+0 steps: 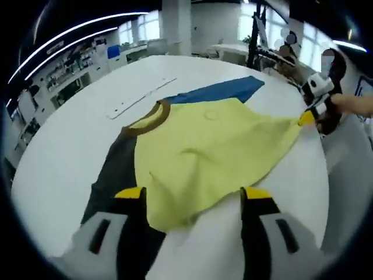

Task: Fold the garment on the visible template until the final outline fits inside the template.

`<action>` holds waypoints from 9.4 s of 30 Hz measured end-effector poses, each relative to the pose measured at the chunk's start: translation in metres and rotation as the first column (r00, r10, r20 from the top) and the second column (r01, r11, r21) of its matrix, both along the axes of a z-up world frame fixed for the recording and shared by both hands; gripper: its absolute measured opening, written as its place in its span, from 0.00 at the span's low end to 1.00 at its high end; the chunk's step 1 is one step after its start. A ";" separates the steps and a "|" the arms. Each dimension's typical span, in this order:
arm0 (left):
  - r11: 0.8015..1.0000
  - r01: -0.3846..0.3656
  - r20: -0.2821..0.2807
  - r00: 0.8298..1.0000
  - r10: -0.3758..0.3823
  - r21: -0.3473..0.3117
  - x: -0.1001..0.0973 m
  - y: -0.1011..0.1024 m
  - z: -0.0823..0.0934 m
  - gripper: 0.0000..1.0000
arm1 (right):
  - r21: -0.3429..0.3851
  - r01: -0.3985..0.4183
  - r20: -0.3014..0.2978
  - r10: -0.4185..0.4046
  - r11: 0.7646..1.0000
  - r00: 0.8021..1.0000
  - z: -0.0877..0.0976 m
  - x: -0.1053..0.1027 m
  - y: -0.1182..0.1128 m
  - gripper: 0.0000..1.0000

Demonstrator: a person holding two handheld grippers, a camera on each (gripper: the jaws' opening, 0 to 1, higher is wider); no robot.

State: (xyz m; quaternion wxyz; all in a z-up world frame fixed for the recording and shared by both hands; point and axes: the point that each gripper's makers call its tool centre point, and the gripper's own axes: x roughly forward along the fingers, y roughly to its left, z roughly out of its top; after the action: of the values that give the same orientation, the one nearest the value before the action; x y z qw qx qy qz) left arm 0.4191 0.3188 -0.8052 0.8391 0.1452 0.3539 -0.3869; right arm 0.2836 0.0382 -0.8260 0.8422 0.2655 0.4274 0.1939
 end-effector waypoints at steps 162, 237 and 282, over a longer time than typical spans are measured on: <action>0.771 -0.503 -0.061 0.850 0.524 -0.391 -0.172 0.057 0.047 0.85 | -0.248 -0.092 0.144 0.131 0.964 0.981 0.032 0.023 -0.087 0.89; 0.724 -0.564 -0.114 0.813 0.570 -0.397 -0.187 0.051 0.021 0.68 | -0.415 0.332 0.188 -0.277 0.847 0.942 0.004 0.147 -0.263 0.00; 0.692 -0.525 -0.034 0.808 0.588 -0.494 -0.173 0.056 0.045 0.67 | -0.198 -0.204 0.406 0.270 0.959 0.873 0.119 0.237 0.095 0.00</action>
State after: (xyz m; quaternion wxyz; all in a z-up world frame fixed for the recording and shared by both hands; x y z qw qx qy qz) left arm 0.2460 0.3746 -0.7601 0.9459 -0.1580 0.2195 -0.1791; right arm 0.5202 0.1333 -0.7071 0.9026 0.0982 0.2743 0.3169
